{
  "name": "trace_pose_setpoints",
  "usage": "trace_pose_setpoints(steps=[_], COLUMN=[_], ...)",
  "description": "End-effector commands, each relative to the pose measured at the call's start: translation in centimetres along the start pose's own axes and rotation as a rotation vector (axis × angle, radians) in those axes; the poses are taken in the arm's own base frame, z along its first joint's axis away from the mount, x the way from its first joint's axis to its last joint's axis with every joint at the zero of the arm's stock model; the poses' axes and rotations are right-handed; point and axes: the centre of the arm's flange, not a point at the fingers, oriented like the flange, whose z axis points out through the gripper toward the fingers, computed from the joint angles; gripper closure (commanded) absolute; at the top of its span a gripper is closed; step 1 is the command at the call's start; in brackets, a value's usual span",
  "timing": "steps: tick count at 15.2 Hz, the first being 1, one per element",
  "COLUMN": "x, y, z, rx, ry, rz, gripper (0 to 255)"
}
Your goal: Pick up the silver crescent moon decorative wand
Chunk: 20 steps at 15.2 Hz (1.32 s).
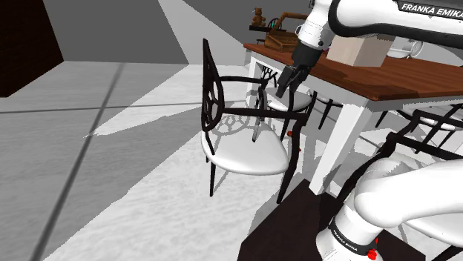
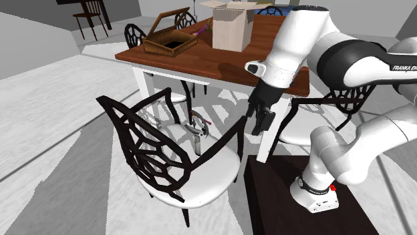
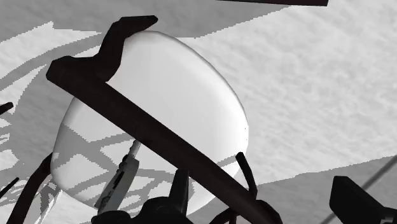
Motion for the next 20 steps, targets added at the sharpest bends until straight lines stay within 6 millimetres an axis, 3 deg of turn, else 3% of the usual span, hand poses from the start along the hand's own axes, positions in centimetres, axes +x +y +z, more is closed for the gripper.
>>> trace_pose_setpoints(steps=[1,11,20], x=[0.0,11.3,19.7], y=[0.0,8.4,17.3], z=[0.0,4.7,10.2], rx=[0.0,0.036,0.068], ry=[0.0,-0.111,-0.212], rz=[0.0,0.164,0.311], gripper=[0,0,0])
